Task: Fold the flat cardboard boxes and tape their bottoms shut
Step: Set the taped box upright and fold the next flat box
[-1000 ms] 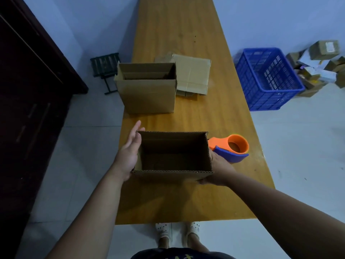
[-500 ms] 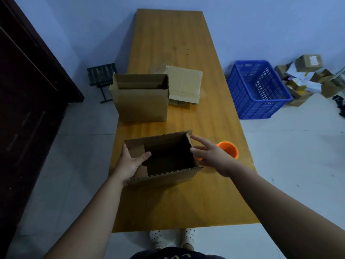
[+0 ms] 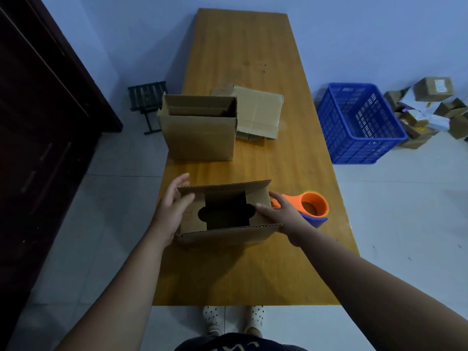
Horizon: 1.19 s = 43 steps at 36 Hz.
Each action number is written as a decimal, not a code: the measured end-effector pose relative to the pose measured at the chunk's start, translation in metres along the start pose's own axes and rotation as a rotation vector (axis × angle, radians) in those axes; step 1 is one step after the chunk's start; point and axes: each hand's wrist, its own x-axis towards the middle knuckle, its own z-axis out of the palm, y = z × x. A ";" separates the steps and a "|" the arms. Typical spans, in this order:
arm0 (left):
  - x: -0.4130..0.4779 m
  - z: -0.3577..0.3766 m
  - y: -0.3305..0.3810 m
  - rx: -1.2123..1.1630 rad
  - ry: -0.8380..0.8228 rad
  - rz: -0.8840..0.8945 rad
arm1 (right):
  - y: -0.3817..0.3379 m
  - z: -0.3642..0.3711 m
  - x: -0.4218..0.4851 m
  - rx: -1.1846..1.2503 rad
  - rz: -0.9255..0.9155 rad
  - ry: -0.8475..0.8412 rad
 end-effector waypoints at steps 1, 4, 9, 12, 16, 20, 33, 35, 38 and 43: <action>-0.004 -0.003 0.005 0.028 0.000 0.064 | -0.001 0.000 0.000 0.002 0.002 -0.001; -0.016 -0.009 0.020 0.320 -0.057 0.283 | -0.001 0.001 0.002 0.011 0.008 0.000; -0.023 0.002 0.031 1.115 -0.283 0.348 | -0.002 0.000 0.003 0.047 0.009 -0.005; -0.026 0.011 0.031 1.236 -0.336 0.331 | -0.003 0.001 0.003 0.071 -0.066 0.074; -0.032 0.015 0.030 1.226 -0.302 0.311 | -0.004 -0.001 -0.005 -0.092 -0.315 0.215; -0.034 0.016 0.029 1.201 -0.344 0.270 | -0.002 -0.001 -0.011 -0.154 -0.432 0.303; -0.024 0.011 0.025 1.166 -0.288 0.310 | 0.001 -0.009 -0.021 -0.619 -0.606 0.176; -0.024 0.013 0.026 1.188 -0.243 0.347 | 0.003 -0.007 -0.018 -0.704 -0.680 0.224; -0.021 0.019 0.016 1.176 -0.143 0.401 | 0.009 -0.004 -0.010 -0.771 -0.766 0.264; -0.020 0.042 -0.021 1.069 0.155 0.499 | 0.016 0.001 -0.006 -0.821 -0.763 0.322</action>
